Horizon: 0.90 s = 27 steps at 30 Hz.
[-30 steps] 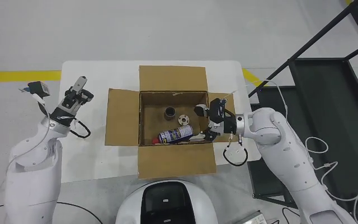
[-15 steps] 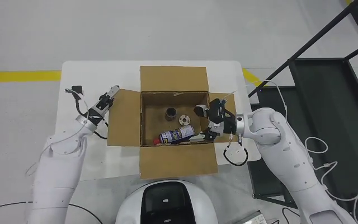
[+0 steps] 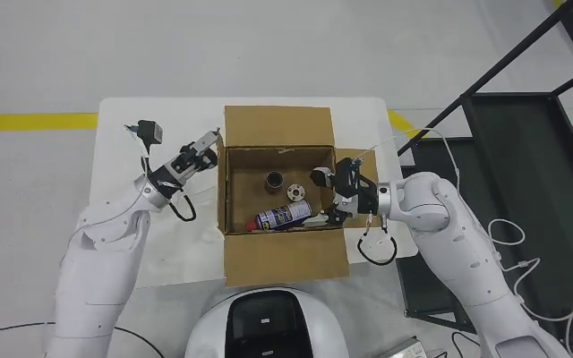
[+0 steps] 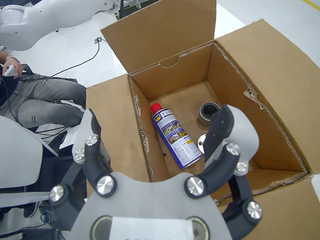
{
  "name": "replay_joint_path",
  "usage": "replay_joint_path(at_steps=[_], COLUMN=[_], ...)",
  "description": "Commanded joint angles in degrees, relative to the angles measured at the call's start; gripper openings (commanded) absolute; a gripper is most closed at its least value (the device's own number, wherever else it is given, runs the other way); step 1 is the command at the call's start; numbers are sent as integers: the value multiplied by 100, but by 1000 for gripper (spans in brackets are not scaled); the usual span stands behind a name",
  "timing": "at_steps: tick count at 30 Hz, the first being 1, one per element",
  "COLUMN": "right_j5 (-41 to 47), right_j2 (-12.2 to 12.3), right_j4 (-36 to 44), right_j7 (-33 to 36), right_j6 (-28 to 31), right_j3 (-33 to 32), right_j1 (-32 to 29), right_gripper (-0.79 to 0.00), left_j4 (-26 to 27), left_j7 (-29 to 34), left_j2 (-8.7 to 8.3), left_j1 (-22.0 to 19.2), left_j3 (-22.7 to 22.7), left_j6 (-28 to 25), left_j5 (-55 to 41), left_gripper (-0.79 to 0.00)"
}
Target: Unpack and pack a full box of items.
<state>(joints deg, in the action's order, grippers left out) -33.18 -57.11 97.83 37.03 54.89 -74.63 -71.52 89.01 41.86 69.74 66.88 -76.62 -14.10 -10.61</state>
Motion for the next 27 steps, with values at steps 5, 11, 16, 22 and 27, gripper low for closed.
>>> replay_joint_path(at_steps=[5,11,16,22,27], right_j5=[590,2389,3143,3311,3454], right_j2=[55,282,456,507,452], right_j4=[-274,-1021,-1514,-2432,-3131], right_j7=[58,656,753,628,539], right_j6=[-63,22,121,4,-82], right_j3=[-48,-646,-1382,-1552,-1206], right_j1=[-157,-457,-823,-819,-581], right_gripper=[0,0,0,0,0], left_j4=[-375,-514,-606,-589,-557], left_j7=[-216,-304,-295,-413,-583], left_j2=[99,159,182,185,176], left_j1=[-417,-581,-621,-631,-556], left_j3=[670,1054,1229,1319,1365], left_j6=[238,172,145,45,-52], left_j5=[379,635,760,1072,1430], left_gripper=[0,0,0,0,0])
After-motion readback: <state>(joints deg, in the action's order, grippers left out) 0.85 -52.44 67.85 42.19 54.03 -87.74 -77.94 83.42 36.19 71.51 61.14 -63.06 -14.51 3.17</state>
